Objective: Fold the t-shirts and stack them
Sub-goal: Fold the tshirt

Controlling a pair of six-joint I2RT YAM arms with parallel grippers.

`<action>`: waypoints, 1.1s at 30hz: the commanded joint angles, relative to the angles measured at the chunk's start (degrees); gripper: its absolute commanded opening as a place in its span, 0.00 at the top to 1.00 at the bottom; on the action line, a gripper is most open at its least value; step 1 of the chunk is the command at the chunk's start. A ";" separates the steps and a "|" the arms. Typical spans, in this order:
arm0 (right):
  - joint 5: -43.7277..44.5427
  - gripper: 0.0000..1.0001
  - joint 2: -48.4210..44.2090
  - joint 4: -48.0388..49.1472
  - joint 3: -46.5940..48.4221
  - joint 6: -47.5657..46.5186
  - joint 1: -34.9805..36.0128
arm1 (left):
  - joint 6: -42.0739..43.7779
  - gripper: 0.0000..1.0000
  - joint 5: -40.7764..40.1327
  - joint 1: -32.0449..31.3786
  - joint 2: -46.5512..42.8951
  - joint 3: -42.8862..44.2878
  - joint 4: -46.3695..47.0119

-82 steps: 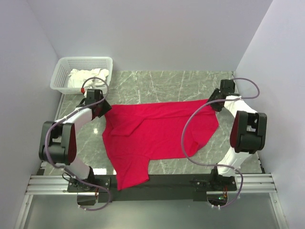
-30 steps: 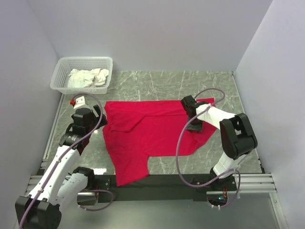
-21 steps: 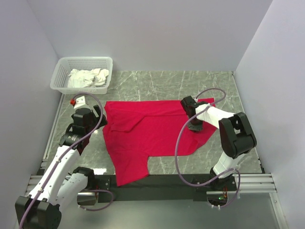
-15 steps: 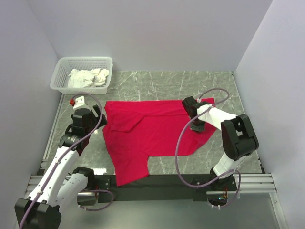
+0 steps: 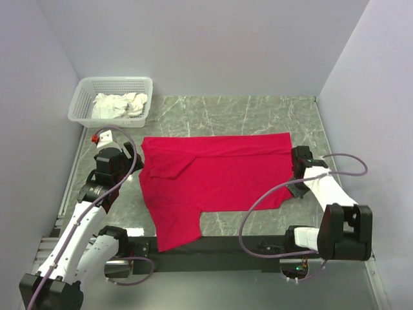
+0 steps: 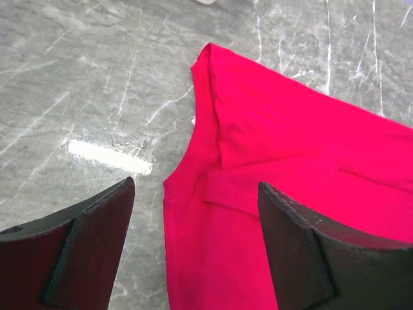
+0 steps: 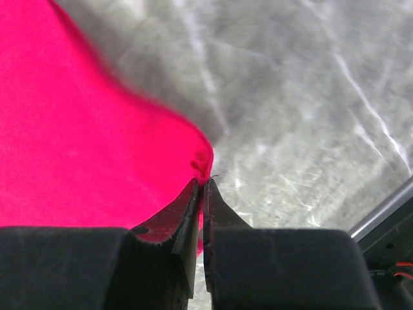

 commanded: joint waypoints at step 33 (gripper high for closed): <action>-29.05 0.37 -5.07 33.81 5.24 -9.94 24.33 | 8.75 0.53 -5.26 -25.11 35.05 18.21 -0.30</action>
